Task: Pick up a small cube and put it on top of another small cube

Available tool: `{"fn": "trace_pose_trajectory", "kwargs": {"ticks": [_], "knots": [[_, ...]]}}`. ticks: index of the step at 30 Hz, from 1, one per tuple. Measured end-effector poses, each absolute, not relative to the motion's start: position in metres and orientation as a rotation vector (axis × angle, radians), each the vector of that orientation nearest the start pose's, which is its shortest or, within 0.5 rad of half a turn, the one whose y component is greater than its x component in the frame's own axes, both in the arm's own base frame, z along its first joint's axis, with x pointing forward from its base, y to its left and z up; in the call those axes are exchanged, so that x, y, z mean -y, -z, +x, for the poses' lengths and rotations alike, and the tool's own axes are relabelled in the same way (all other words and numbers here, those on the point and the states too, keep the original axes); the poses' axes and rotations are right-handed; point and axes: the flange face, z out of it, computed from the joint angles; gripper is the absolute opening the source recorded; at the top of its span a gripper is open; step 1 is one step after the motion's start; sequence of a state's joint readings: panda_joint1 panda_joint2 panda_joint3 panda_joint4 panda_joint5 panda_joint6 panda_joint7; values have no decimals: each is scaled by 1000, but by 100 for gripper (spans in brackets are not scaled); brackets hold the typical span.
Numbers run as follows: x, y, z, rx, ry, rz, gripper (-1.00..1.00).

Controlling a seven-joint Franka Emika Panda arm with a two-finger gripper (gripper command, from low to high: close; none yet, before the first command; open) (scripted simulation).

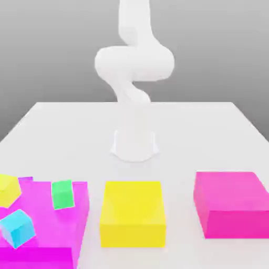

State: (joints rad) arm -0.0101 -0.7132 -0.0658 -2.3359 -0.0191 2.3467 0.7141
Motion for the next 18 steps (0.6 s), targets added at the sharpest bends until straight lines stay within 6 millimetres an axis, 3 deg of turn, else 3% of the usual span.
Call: {"fn": "trace_pose_trajectory", "kwargs": {"ticks": [4,9,13,18], "knots": [[102,-585,414,-1050,839,-2650,0],[180,-480,422,-1060,658,-2780,0],[236,-396,401,-1061,495,-2861,0],[293,-297,346,-1057,271,-2931,0]]}}
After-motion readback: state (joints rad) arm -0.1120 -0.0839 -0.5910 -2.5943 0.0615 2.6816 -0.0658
